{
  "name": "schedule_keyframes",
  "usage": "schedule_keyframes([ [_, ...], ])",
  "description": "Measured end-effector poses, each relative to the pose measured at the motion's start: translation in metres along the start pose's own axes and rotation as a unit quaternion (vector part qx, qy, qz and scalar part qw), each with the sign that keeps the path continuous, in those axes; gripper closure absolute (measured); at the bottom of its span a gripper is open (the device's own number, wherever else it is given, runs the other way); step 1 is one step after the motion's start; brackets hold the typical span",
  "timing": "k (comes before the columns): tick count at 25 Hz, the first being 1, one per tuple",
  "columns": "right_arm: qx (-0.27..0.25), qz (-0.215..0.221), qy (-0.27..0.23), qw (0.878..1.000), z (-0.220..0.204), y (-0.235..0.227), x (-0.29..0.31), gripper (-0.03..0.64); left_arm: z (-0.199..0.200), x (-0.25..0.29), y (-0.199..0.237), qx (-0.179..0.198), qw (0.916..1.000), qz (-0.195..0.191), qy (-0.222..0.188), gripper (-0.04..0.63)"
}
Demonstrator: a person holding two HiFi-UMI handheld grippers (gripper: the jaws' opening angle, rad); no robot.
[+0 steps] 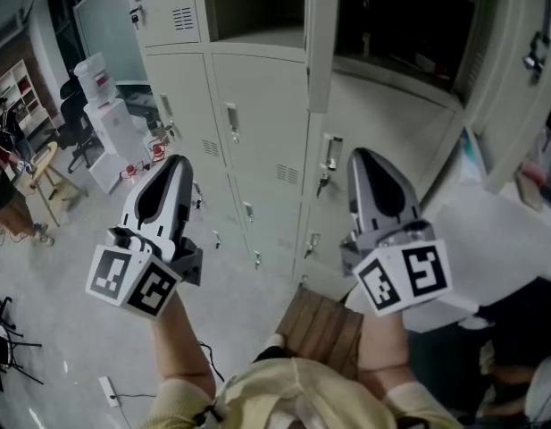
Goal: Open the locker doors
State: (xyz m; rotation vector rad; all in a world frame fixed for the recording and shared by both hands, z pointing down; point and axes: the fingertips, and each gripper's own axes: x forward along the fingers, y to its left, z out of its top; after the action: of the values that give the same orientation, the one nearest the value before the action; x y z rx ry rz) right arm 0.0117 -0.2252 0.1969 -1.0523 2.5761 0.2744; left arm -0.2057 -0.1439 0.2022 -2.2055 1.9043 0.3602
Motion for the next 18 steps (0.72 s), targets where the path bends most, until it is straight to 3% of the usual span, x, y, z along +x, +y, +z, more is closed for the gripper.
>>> schedule_keyframes([
  [5, -0.009, -0.009, -0.007, 1.000, 0.003, -0.002, -0.002, 0.615, -0.006, -0.005, 0.010, 0.016, 0.9993, 0.031, 0.012, 0.558],
  [18, -0.003, -0.012, -0.005, 1.000, 0.002, -0.002, -0.005, 0.615, -0.016, -0.004, 0.002, 0.036, 0.9983, 0.040, 0.024, 0.558],
])
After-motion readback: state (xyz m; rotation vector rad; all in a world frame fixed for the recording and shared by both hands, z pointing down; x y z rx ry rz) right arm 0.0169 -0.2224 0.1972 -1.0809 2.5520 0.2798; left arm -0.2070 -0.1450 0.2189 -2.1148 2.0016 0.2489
